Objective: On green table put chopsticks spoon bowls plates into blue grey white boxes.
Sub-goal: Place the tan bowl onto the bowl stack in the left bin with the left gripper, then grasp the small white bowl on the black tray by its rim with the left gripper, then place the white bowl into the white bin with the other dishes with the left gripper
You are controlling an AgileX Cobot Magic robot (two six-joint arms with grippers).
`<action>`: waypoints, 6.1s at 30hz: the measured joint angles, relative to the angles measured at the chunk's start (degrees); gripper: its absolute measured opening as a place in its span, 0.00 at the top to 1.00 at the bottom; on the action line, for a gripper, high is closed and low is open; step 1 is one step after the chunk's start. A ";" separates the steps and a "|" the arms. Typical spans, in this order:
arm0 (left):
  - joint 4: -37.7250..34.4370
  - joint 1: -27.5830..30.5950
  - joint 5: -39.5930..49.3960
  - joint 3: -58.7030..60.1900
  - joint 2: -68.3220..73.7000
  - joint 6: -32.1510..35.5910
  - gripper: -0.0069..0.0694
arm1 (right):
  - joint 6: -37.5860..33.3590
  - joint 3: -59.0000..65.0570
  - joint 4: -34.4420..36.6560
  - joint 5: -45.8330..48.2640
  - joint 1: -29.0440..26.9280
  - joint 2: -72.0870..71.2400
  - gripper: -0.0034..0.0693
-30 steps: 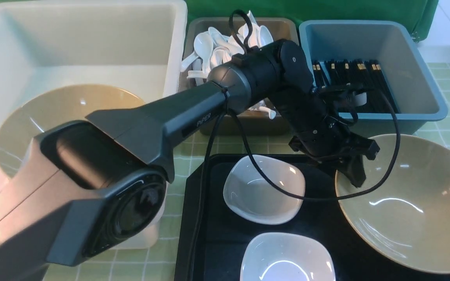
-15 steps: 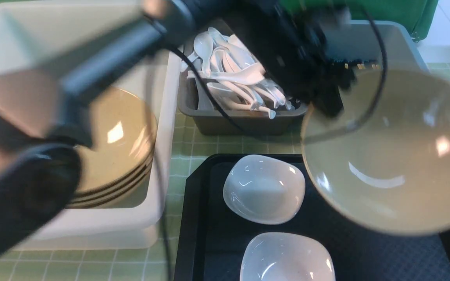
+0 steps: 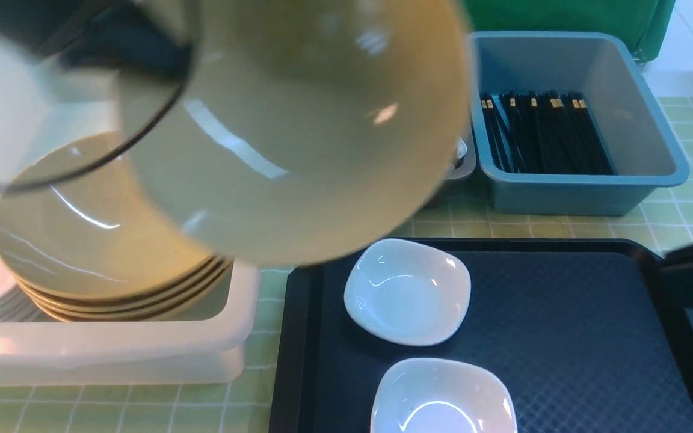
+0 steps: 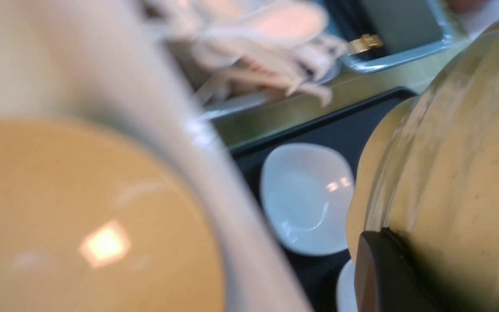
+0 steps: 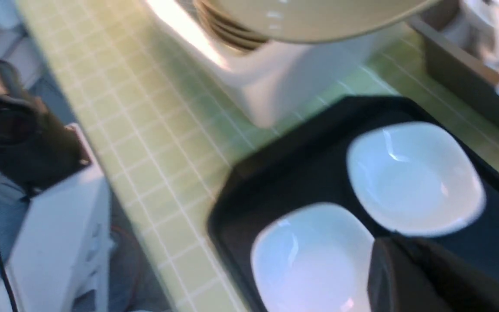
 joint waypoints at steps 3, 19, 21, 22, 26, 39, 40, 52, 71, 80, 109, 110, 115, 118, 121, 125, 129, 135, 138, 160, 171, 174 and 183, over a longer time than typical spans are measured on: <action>-1.13 10.23 -0.79 8.76 -4.49 0.81 0.89 | -4.69 -0.13 3.75 -0.51 0.44 4.81 0.90; 7.38 20.50 -9.92 14.78 7.48 -11.66 0.89 | 11.78 -4.54 -19.00 -16.06 29.40 19.56 0.88; 7.92 20.50 -10.56 15.23 8.12 -13.02 0.89 | 12.52 -4.54 -19.35 -17.21 29.70 20.88 0.87; 8.14 20.50 -10.66 15.36 8.42 -13.70 0.88 | 13.13 -4.54 -19.48 -18.03 29.76 21.82 0.87; 8.54 20.50 -10.94 15.36 8.77 -15.61 0.87 | 14.94 -4.54 -19.60 -20.10 29.76 23.06 0.86; 9.25 20.39 -11.98 15.36 7.93 -17.34 0.17 | 22.23 -4.54 -19.54 -22.53 25.98 23.25 0.66; 9.74 20.39 -11.92 15.36 7.57 -17.34 0.13 | 22.23 -4.54 -19.54 -22.48 25.12 23.25 0.64; 12.53 15.74 -4.07 8.98 -2.50 -15.30 0.04 | 27.09 -4.54 -19.61 -16.85 13.05 28.54 0.47; 10.52 -33.10 -8.84 -0.35 15.28 -11.89 0.19 | 24.53 -4.54 -19.69 -5.72 11.82 16.79 0.46; 14.77 -34.89 -3.64 -15.38 36.25 -14.25 0.18 | 24.63 -4.54 -19.75 -1.88 11.82 9.77 0.46; 13.85 -36.48 -8.82 -16.81 47.83 -14.02 0.88 | 24.64 -4.54 -19.97 0.58 11.82 8.97 0.46; 13.65 -36.48 -8.82 -16.81 47.63 -14.02 0.89 | 24.58 -4.54 -19.97 0.76 11.82 8.97 0.46; 13.55 -36.48 -7.85 -16.75 43.90 -12.68 0.89 | 21.36 -4.54 -19.97 2.21 11.82 8.97 0.46; 13.69 -36.19 -6.72 -16.75 38.18 -11.62 0.89 | 17.02 -4.54 -19.97 3.08 11.82 8.53 0.46; 13.69 -35.32 -5.26 -16.75 33.95 -11.23 0.89 | 14.06 -4.54 -19.39 2.85 11.82 7.76 0.46; 13.80 -31.15 -2.71 -16.75 24.32 -10.89 0.89 | 2.58 -4.62 -13.35 1.26 11.82 7.01 0.51; 14.30 -23.59 -2.28 -14.77 14.63 -10.52 0.89 | -6.36 -7.54 -4.59 0.79 11.90 10.18 0.70; 14.53 -8.01 -1.61 -0.38 -1.37 -10.09 0.89 | -11.54 -17.09 -1.49 -0.55 17.79 20.60 0.92; 14.47 4.33 -3.67 6.85 -6.35 -10.36 0.89 | -12.80 -22.81 -1.28 -1.31 23.01 26.88 0.92; 34.77 25.87 -16.49 14.20 7.19 -24.74 0.89 | -8.02 -39.44 -4.96 -6.84 35.60 47.86 0.92; 40.87 21.18 -17.71 14.20 11.71 -29.52 0.75 | -8.01 -39.39 -4.73 -4.35 35.60 47.86 0.92; 40.50 20.85 -15.97 14.20 11.73 -31.89 0.61 | -7.09 -39.39 -4.69 -3.84 35.60 47.81 0.92; 31.13 20.73 -14.35 14.20 11.77 -22.79 0.51 | -6.39 -39.39 -4.74 -1.23 35.60 47.70 0.90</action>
